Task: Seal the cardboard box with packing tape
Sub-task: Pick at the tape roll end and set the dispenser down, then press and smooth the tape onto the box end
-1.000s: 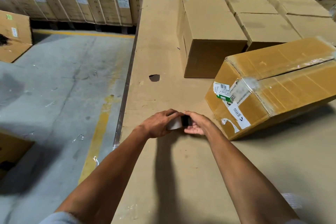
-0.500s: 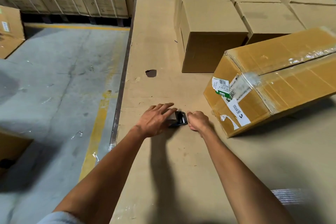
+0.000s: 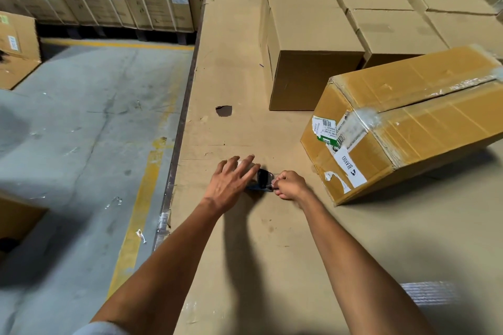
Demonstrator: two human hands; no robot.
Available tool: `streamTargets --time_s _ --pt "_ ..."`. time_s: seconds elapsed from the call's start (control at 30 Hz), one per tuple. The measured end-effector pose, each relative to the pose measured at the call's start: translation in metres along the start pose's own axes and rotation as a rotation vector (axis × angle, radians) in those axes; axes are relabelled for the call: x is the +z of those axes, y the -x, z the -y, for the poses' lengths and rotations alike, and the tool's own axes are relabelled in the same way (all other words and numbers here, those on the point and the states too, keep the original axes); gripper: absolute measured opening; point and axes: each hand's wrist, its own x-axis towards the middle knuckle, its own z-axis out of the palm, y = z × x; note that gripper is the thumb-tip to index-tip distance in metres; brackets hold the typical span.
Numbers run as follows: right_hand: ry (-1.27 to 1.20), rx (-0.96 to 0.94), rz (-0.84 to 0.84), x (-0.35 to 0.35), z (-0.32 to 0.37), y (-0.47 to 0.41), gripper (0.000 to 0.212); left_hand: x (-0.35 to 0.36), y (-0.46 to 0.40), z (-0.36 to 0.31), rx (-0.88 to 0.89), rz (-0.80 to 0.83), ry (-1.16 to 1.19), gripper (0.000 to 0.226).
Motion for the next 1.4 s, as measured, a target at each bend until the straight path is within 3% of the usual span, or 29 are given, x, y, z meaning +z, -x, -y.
streamTargets --time_s 0.13,0.27,0.43,0.5,0.6,0.83,0.97,1.03,1.23,1.4 --pt "-0.113 0.047 0.153 -0.006 -0.002 -0.002 0.016 0.001 -0.001 0.004 0.023 0.008 -0.004 0.081" --pt "-0.113 0.063 0.176 -0.011 0.001 -0.005 0.014 0.0 0.002 0.001 0.023 -0.007 0.008 0.084" --pt "-0.097 0.066 0.141 -0.028 0.013 0.0 0.044 -0.01 0.002 -0.009 0.042 -0.047 0.008 0.073" --pt "-0.003 -0.002 0.049 -0.035 0.02 0.01 0.043 -0.016 -0.001 -0.017 0.051 -0.074 0.023 0.071" --pt "0.264 -0.249 -0.185 -0.054 0.034 0.028 0.036 -0.032 -0.01 -0.033 0.055 -0.164 0.041 0.071" --pt "0.43 -0.842 -0.679 -0.122 0.071 0.084 0.022 -0.088 -0.052 -0.096 0.085 -0.403 0.258 0.068" --pt "0.571 -0.912 -0.788 -0.171 0.069 0.103 0.034 -0.114 -0.069 -0.147 0.118 -0.454 0.476 0.067" --pt "0.658 -0.852 -0.764 -0.194 0.062 0.102 0.042 -0.124 -0.077 -0.17 0.117 -0.453 0.603 0.066" --pt "0.87 -0.685 -0.348 -0.244 0.027 0.088 0.055 -0.134 -0.098 -0.221 0.052 -0.444 0.893 0.066" --pt "0.931 -0.693 -0.403 -0.244 0.015 0.079 0.059 -0.121 -0.102 -0.245 -0.044 -0.493 1.082 0.067"
